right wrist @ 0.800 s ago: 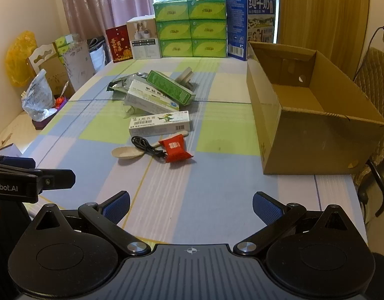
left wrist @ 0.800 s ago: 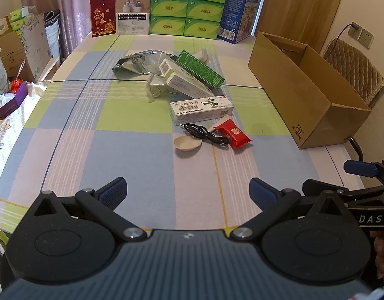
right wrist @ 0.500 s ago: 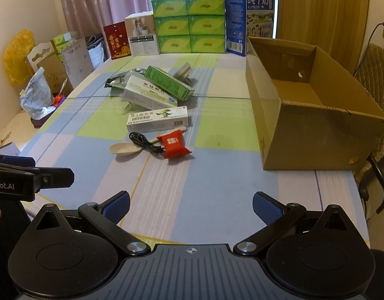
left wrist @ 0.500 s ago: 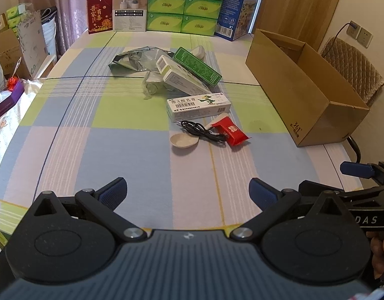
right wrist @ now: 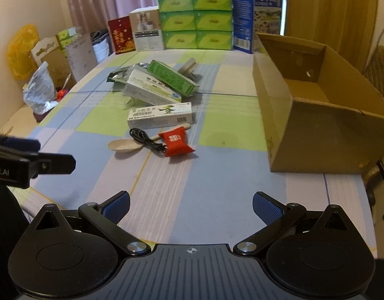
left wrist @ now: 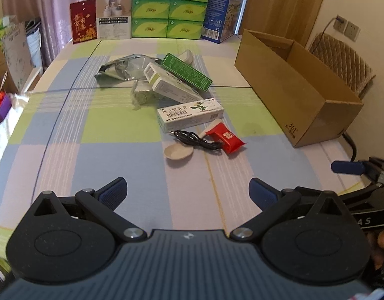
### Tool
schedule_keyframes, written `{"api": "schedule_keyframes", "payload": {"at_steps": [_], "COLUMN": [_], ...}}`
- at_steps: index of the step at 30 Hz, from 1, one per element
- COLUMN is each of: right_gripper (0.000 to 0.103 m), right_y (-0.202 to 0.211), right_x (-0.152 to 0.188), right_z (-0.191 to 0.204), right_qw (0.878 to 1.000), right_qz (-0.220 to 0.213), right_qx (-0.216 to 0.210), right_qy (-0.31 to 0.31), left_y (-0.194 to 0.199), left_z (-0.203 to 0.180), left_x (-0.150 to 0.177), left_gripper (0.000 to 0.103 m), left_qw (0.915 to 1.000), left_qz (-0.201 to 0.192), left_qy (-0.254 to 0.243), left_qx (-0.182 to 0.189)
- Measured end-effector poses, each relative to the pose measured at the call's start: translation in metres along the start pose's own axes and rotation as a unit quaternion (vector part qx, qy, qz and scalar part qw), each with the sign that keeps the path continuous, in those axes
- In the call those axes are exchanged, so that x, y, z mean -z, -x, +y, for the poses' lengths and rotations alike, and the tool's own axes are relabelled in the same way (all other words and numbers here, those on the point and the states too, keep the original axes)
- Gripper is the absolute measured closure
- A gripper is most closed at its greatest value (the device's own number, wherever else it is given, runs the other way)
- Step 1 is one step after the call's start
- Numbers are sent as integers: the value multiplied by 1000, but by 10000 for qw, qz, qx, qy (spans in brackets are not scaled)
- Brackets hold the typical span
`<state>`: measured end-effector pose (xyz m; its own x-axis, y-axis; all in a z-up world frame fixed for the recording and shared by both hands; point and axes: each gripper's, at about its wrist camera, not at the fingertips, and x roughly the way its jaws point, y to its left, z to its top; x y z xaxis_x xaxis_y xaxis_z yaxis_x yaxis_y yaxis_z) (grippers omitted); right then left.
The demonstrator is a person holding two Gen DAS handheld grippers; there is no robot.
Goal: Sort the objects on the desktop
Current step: 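Move both tools toward the red candy packet and white spoon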
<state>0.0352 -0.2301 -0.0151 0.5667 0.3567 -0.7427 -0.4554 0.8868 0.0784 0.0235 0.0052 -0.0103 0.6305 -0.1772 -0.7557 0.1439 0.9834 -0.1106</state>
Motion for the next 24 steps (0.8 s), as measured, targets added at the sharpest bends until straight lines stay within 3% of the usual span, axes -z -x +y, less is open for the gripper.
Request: {"api": "schedule_keyframes", "payload": {"at_steps": [6, 12, 15, 17, 24], "right_gripper": [2, 2, 3, 11, 25], "right_y": [-18, -44, -58, -66, -98], "right_x": [-9, -23, -30, -34, -47], "right_z": [2, 4, 6, 7, 10], "right_qw": [9996, 9982, 9975, 9969, 9943], "right_qz": [-15, -11, 2, 25, 110], "right_qx": [56, -11, -57, -107, -214], "right_qy": [259, 605, 711, 782, 1041], "left_y": [-20, -46, -60, -71, -101], "left_z": [4, 13, 15, 16, 18], "left_x": [-11, -25, -31, -34, -42], "left_gripper": [1, 2, 8, 14, 28], "left_qw": [9985, 9938, 9897, 9860, 9756], "left_qz": [119, 257, 305, 392, 578], "left_qy": [-533, -1069, -1344, -1530, -1996], "left_qx": [-97, 195, 398, 533, 715]}}
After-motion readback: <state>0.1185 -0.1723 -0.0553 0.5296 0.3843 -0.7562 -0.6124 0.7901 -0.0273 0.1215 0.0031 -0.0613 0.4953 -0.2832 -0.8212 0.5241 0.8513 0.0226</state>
